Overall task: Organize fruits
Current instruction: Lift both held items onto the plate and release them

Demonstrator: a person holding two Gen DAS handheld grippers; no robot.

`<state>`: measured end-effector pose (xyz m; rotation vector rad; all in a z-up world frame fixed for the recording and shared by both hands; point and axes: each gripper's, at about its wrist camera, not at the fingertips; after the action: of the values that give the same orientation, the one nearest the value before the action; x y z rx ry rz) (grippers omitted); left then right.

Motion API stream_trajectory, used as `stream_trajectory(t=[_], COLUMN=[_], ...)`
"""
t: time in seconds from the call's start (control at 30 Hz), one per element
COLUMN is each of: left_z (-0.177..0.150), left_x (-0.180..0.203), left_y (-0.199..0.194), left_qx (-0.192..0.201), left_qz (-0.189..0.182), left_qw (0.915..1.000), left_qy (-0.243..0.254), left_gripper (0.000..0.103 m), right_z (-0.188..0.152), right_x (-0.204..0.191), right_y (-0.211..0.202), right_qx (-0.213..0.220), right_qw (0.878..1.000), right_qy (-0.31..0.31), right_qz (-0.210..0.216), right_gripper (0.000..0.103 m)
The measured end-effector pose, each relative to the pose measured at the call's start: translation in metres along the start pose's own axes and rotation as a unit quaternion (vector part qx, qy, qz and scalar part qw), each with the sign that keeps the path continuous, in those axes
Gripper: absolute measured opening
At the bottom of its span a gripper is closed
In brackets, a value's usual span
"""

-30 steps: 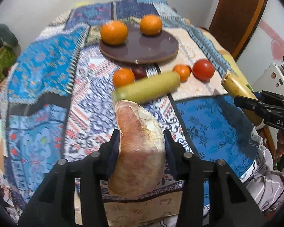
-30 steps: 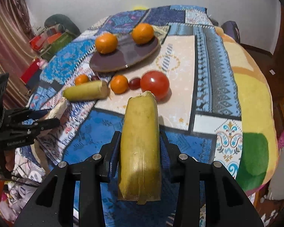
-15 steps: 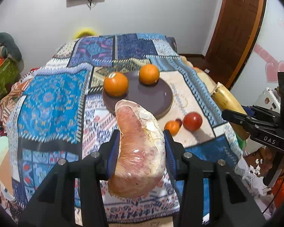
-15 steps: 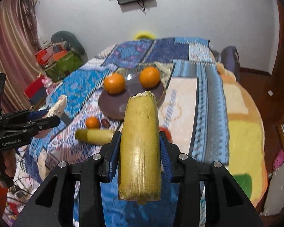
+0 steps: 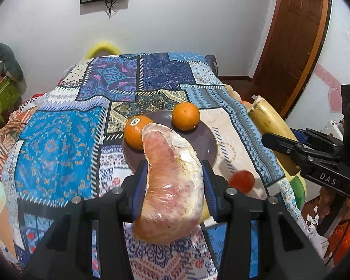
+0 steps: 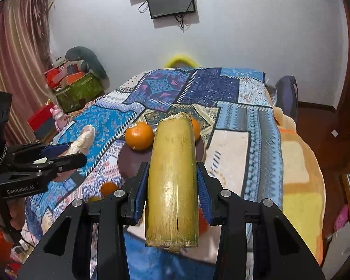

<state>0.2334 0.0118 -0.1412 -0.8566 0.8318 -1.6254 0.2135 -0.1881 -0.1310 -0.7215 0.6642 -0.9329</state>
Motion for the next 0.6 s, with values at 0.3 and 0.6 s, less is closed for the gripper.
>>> stream_trajectory(t=[0.3,0.6], left_z=[0.026,0.051], left_x=[-0.014,-0.03], left_y=[0.031,0.065], left_qx=[-0.005,-0.013], left_qz=[-0.01,-0.02], left_qw=[0.9999,0.9995], left_qy=[-0.011,-0.022], left_gripper=[0.044,0.044], right_z=[0.027,0.047], right_x=[0.003,0.007], right_y=[0.035,0.074], right_qx=[-0.007,-0.021], right_qw=[1.0,0.999], right_qy=[-0.008,-0.014], right_qz=[0.011,0.023], right_gripper=[0.036,0.036])
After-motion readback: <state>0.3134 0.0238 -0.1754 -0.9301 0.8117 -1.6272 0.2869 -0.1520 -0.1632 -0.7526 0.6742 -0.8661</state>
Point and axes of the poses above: each gripper's, at about its wrist camera, not at the fingertips, and y roughly the way its jaws point, x to its right, z to its top, and after that the axes turned 14 degrees about -x, right-handed
